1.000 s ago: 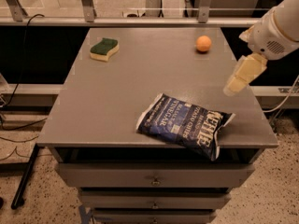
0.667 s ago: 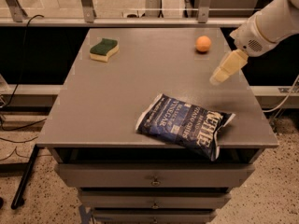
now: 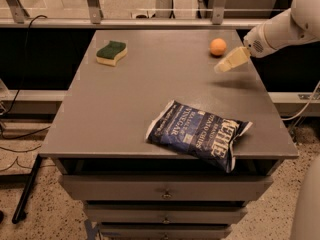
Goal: Pick orange
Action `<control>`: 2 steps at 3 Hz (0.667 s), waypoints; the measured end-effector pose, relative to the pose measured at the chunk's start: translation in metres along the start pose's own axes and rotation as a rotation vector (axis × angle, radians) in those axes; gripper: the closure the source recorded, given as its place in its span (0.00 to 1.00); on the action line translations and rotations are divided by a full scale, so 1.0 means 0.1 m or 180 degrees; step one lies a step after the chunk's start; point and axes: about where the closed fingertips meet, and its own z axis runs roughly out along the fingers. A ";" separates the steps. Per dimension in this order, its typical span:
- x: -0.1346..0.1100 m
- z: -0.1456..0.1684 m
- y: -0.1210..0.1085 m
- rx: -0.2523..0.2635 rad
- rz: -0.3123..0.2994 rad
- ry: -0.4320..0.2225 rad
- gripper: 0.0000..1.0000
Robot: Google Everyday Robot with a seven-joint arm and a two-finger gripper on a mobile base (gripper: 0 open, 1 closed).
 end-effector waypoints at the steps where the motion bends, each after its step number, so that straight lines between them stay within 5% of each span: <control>1: -0.01 0.20 -0.32 0.0074 0.0295 -0.0199 0.00; 2: -0.07 0.24 -0.52 0.0225 0.0490 -0.0379 0.00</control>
Offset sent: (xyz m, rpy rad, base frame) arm 0.0758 -0.0349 0.0064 0.2100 -0.1246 -0.2422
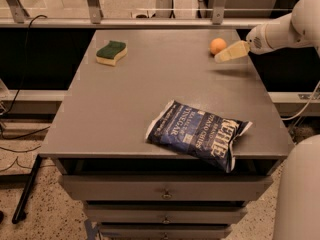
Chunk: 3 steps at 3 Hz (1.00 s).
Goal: Pick orange
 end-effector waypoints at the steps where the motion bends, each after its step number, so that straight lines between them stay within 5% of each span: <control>1: -0.07 0.03 -0.05 0.0106 0.0149 -0.0153 0.00; 3: -0.13 0.24 0.02 -0.0010 0.0292 -0.0469 0.00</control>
Offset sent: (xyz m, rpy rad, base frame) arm 0.0137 0.0120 -0.0021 0.2022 -0.0811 -0.0822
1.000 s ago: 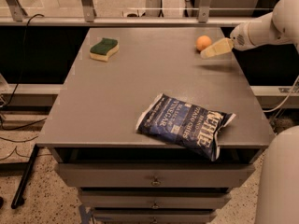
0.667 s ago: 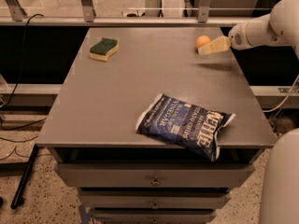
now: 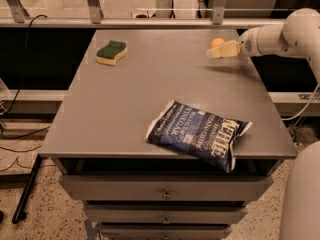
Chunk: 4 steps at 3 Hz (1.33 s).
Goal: Pick orange
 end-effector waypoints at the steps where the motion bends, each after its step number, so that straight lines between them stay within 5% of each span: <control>1: -0.02 0.13 0.04 -0.0075 -0.0098 -0.0057 0.17; 4: -0.11 0.17 0.26 -0.0388 -0.0406 -0.0087 0.87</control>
Offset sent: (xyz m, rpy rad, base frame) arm 0.0171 0.0188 -0.0125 -0.0473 -0.0463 0.1080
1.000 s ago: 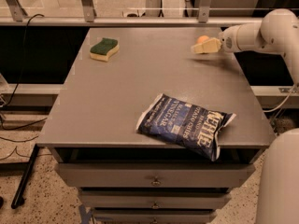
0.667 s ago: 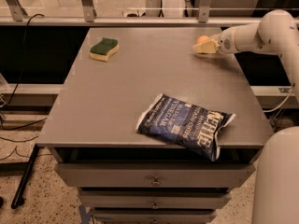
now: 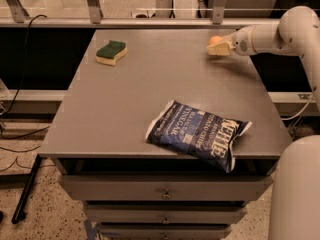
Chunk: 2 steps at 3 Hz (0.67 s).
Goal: Pick orange
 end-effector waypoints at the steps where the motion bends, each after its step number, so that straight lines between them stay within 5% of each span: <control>1: -0.23 -0.24 0.33 -0.0303 -0.0177 -0.0127 1.00; 2: -0.50 -0.52 0.80 -0.0731 -0.0343 -0.0319 1.00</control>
Offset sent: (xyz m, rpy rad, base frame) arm -0.1432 0.0686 0.1120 0.1403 -0.0901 0.4569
